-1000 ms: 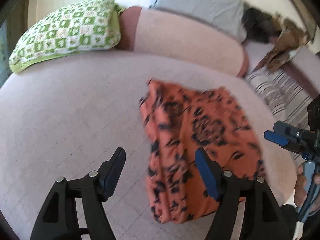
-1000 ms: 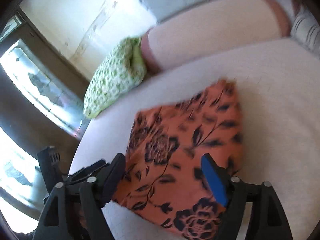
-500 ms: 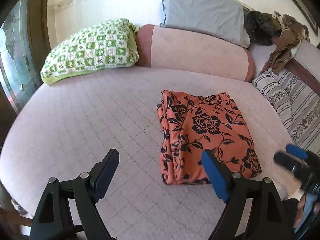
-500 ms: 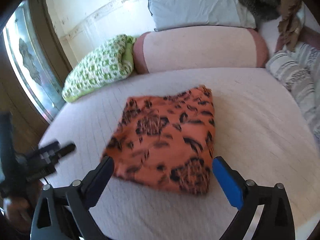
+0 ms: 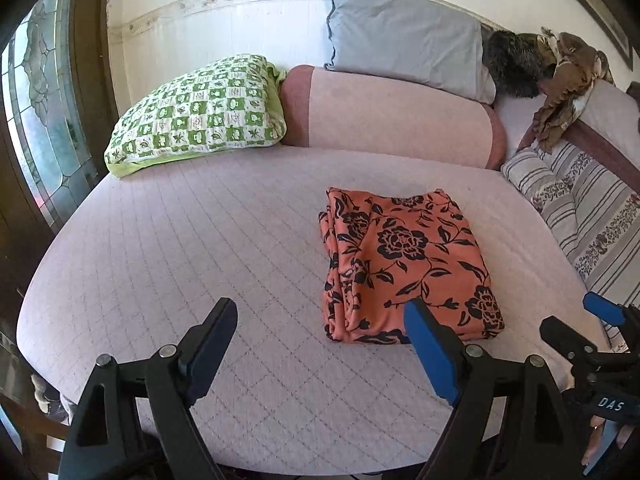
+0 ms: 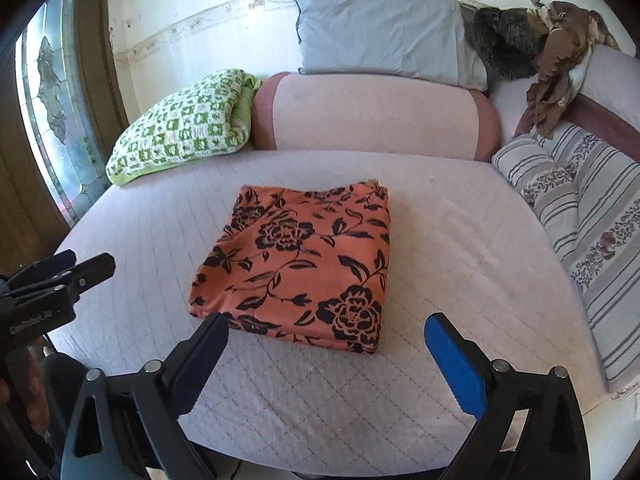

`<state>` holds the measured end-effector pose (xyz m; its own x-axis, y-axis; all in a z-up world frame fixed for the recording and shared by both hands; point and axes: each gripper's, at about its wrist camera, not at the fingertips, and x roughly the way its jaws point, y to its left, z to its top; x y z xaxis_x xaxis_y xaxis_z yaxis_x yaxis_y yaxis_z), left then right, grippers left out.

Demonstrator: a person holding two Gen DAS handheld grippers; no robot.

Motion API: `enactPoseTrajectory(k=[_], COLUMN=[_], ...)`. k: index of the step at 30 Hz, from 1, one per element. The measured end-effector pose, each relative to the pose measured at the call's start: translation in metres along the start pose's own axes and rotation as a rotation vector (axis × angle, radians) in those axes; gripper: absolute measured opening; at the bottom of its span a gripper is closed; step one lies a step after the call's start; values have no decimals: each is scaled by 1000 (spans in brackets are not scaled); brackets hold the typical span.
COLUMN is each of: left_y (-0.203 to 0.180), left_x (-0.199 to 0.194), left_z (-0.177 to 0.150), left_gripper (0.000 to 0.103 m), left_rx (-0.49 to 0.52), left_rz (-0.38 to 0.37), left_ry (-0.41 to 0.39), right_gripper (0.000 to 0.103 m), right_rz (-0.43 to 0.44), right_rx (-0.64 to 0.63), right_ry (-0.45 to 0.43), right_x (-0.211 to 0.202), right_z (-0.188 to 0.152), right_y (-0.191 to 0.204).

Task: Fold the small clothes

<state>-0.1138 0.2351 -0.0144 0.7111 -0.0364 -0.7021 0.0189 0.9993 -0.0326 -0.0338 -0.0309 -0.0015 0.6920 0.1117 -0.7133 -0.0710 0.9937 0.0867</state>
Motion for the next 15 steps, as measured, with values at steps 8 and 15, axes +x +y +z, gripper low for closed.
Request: enactPoseTrajectory(k=[8,15], left_y=[-13,-22], left_x=[-5,-8], left_z=[5,10], left_gripper=[90,99], left_rx=[-1,15], left_rz=[-25,-28], left_ry=[-11,-27], right_gripper=[100,100], right_rz=[-29,-53], right_rx=[-1,-12], right_ry=[31,23], right_x=[7,6], right_z=[-5,1], right_y=[-2,-5])
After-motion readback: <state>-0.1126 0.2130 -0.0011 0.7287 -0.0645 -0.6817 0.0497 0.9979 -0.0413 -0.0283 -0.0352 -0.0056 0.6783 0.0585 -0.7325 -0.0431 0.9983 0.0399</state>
